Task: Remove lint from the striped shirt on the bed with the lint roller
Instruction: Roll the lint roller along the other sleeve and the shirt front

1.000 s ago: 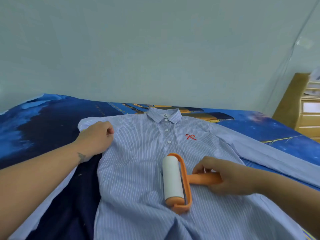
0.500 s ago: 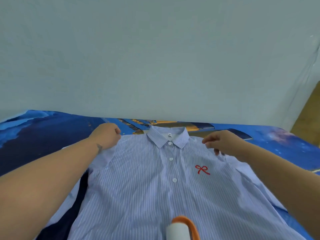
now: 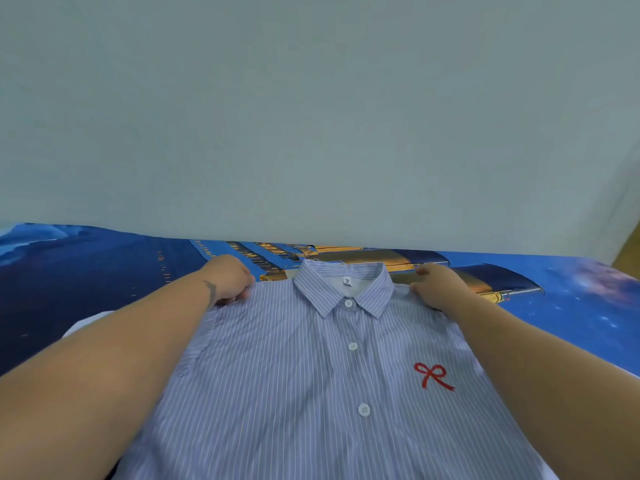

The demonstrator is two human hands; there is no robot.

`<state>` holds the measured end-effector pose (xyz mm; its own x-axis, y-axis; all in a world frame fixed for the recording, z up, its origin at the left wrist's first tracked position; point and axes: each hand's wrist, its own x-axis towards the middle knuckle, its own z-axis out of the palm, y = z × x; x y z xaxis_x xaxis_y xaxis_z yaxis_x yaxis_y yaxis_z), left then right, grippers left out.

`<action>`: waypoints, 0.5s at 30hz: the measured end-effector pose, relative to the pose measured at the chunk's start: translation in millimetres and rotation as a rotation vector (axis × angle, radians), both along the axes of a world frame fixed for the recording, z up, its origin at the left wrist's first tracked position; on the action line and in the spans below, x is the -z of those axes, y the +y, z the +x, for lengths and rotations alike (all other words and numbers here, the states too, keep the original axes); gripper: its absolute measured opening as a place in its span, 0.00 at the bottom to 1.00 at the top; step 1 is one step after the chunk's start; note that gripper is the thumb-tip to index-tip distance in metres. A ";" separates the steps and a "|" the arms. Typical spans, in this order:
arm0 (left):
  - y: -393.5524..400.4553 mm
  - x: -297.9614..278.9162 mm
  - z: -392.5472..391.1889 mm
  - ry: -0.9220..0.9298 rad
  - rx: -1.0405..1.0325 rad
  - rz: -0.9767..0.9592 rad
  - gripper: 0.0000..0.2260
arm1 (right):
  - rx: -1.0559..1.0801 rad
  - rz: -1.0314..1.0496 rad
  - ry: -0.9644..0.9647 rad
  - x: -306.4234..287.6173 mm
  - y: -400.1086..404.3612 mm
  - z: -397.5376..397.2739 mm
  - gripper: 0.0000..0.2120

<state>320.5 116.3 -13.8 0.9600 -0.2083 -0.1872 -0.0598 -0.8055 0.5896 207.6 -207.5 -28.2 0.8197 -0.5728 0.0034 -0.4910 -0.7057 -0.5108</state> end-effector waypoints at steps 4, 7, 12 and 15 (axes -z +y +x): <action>-15.9 3.0 -0.4 0.093 -0.038 -0.124 0.09 | -0.103 -0.057 0.098 -3.5 14.2 11.1 0.15; -24.8 5.3 2.4 0.117 -0.047 -0.175 0.07 | -0.129 -0.083 0.139 -3.2 23.4 17.2 0.15; -28.3 13.9 6.4 0.051 -0.048 -0.264 0.05 | -0.067 0.140 -0.045 1.6 19.2 16.7 0.07; -25.7 21.6 7.0 -0.183 0.053 -0.287 0.03 | -0.068 0.205 -0.229 6.1 14.6 14.3 0.03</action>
<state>327.5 90.6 -35.4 0.9586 -0.2781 0.0605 -0.2228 -0.6010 0.7676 222.0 -192.8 -34.2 0.8474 -0.5246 0.0822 -0.3020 -0.6035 -0.7380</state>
